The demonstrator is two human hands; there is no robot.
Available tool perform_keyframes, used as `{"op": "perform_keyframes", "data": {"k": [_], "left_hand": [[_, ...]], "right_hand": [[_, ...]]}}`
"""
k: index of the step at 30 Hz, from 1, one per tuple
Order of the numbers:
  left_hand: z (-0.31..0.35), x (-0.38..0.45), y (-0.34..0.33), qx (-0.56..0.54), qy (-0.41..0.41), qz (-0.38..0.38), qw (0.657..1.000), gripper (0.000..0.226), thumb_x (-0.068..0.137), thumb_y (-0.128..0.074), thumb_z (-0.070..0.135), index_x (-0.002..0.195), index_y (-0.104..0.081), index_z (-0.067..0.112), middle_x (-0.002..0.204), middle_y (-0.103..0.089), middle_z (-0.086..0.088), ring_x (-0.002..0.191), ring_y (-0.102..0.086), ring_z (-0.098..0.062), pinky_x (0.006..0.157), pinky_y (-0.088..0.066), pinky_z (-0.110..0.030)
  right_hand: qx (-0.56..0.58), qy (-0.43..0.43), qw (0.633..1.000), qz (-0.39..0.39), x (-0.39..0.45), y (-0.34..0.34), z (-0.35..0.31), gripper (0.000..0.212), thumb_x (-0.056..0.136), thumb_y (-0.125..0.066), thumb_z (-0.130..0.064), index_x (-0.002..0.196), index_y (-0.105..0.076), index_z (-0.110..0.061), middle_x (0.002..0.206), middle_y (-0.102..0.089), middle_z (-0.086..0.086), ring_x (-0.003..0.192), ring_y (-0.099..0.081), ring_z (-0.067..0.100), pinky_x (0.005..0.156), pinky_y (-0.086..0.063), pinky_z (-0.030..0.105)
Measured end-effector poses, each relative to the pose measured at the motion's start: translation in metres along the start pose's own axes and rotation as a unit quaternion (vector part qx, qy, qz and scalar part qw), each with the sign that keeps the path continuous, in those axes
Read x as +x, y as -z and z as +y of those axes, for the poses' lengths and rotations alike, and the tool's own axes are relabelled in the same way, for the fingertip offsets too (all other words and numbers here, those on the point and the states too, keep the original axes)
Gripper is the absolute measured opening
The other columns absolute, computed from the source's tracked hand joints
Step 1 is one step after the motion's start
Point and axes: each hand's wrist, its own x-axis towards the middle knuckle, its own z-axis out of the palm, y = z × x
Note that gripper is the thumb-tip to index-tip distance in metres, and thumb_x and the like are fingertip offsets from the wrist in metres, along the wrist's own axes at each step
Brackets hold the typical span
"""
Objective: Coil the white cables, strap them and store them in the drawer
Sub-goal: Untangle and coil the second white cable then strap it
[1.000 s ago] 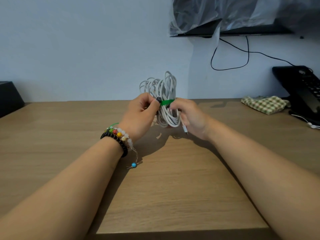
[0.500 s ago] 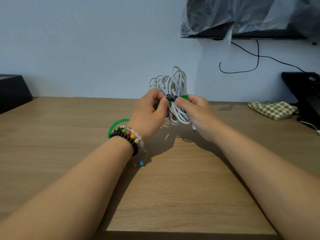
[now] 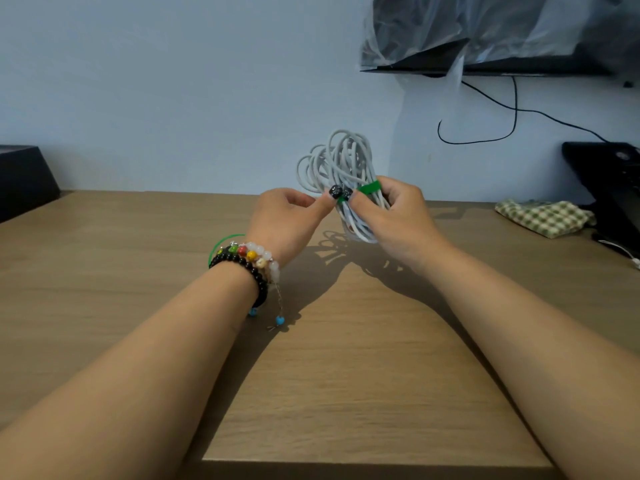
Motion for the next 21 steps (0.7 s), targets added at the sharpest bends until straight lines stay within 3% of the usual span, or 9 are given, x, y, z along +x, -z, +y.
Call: {"op": "perform_keyframes", "data": {"k": [3, 6, 12, 21], "left_hand": [[0.0015, -0.0042, 0.0004, 0.008, -0.037, -0.012, 0.999, 0.027, 0.092, -0.062, 0.040, 0.078, -0.073, 0.020, 0.038, -0.049, 0.019, 0.035, -0.045, 0.006, 0.042, -0.032, -0.011], [0.0014, -0.0046, -0.0006, 0.005, -0.074, 0.010, 0.997, 0.023, 0.093, -0.062, 0.032, 0.078, -0.073, 0.018, 0.036, -0.048, 0.020, 0.034, -0.042, 0.005, 0.038, -0.026, -0.006], [-0.0026, -0.0038, -0.0056, 0.014, -0.077, -0.012, 0.997, 0.016, 0.093, -0.060, 0.022, 0.085, -0.071, 0.014, 0.056, -0.057, 0.007, 0.035, -0.039, -0.001, 0.041, -0.031, -0.014], [-0.0005, -0.0058, -0.0036, -0.012, -0.059, -0.007, 0.998, 0.020, 0.087, -0.063, 0.014, 0.069, -0.066, 0.022, 0.050, -0.055, 0.009, 0.039, -0.042, -0.002, 0.044, -0.036, -0.018]], "right_hand": [[-0.009, 0.001, 1.000, 0.005, -0.0004, -0.0016, 0.0002, 0.008, 0.091, -0.064, -0.021, 0.085, -0.068, -0.025, 0.085, -0.072, 0.007, 0.083, -0.068, 0.027, 0.078, -0.057, 0.046], [-0.009, -0.005, 1.000, 0.010, 0.0001, -0.0024, 0.0003, 0.009, 0.091, -0.064, -0.022, 0.089, -0.070, -0.016, 0.087, -0.071, 0.013, 0.083, -0.067, 0.032, 0.077, -0.056, 0.050], [-0.025, -0.030, 0.999, 0.023, 0.0019, -0.0014, 0.0046, 0.014, 0.089, -0.064, -0.025, 0.083, -0.070, -0.014, 0.085, -0.071, 0.015, 0.083, -0.065, 0.036, 0.073, -0.054, 0.048], [-0.039, -0.029, 0.998, 0.026, 0.0044, -0.0008, 0.0076, 0.013, 0.087, -0.065, -0.026, 0.080, -0.070, -0.016, 0.080, -0.072, 0.009, 0.075, -0.066, 0.030, 0.071, -0.055, 0.046]]}}
